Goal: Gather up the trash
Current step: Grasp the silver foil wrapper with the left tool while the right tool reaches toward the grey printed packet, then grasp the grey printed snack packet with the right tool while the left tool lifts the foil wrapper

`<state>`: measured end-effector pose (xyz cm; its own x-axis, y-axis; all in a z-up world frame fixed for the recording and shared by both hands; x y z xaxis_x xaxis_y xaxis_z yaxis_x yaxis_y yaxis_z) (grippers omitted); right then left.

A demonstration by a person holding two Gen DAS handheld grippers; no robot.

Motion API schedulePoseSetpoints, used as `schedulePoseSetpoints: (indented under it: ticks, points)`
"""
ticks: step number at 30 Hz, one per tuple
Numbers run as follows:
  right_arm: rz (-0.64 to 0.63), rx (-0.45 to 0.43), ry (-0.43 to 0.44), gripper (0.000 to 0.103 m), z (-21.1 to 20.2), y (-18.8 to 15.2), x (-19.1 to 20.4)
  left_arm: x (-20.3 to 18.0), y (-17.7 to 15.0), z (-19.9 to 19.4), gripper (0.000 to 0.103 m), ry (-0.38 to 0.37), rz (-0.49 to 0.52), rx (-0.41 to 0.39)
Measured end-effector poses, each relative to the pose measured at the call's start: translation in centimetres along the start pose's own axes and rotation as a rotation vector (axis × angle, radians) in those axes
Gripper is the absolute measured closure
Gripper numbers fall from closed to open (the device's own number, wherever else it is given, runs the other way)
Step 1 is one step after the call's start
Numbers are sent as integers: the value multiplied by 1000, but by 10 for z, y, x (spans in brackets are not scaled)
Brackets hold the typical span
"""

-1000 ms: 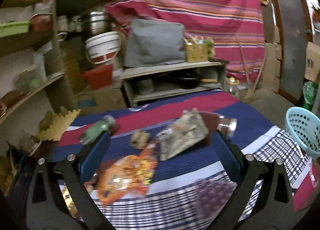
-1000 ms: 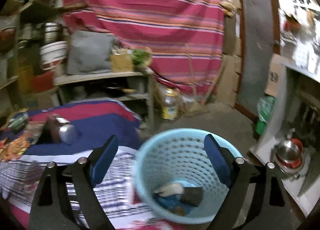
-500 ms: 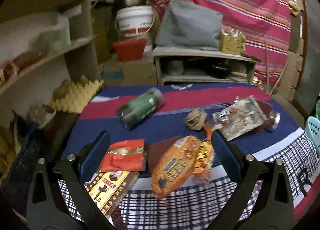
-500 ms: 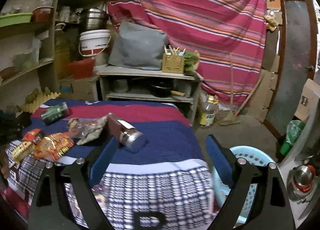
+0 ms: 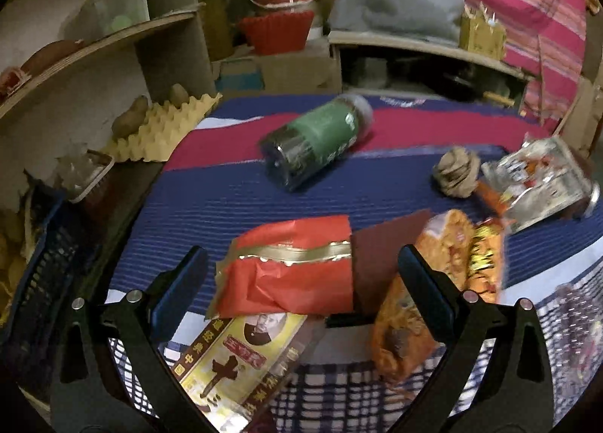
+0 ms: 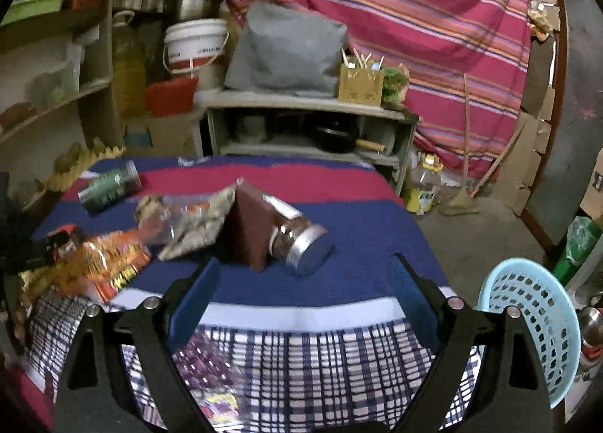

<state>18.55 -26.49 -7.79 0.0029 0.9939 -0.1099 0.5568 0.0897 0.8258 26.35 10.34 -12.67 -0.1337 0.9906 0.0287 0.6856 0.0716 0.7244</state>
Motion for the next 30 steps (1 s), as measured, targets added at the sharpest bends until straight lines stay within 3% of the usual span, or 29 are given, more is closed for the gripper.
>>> schedulePoseSetpoints:
  ticks: [5, 9, 18, 19, 21, 30]
  points:
    - [65, 25, 28, 14, 4, -5, -10, 1, -2, 17, 8, 43, 15, 30]
    - [24, 10, -11, 14, 6, -3, -12, 9, -4, 23, 30, 28, -23, 71]
    - [-15, 39, -2, 14, 16, -9, 2, 15, 5, 9, 49, 70, -40, 21]
    - [-22, 40, 0, 14, 16, -10, 5, 16, 7, 7, 72, 72, -41, 14]
    - [-43, 45, 7, 14, 18, -12, 15, 18, 8, 6, 89, 63, -53, 28]
    - [-102, 90, 50, 14, 30, -23, 47, 36, 18, -4, 97, 67, -105, -13]
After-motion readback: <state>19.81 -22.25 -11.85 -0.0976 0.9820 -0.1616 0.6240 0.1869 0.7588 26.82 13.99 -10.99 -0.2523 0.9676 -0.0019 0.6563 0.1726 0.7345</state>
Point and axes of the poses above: each gripper's, at about its wrist camera, not at the fingertips, and z roughly the way its jaws point, x to its left, y to its top, the point moved 5 cm from there along z, roughly the way its jaws point, and after that the axes turned 6 degrees about -z, right-handed, at the moved point
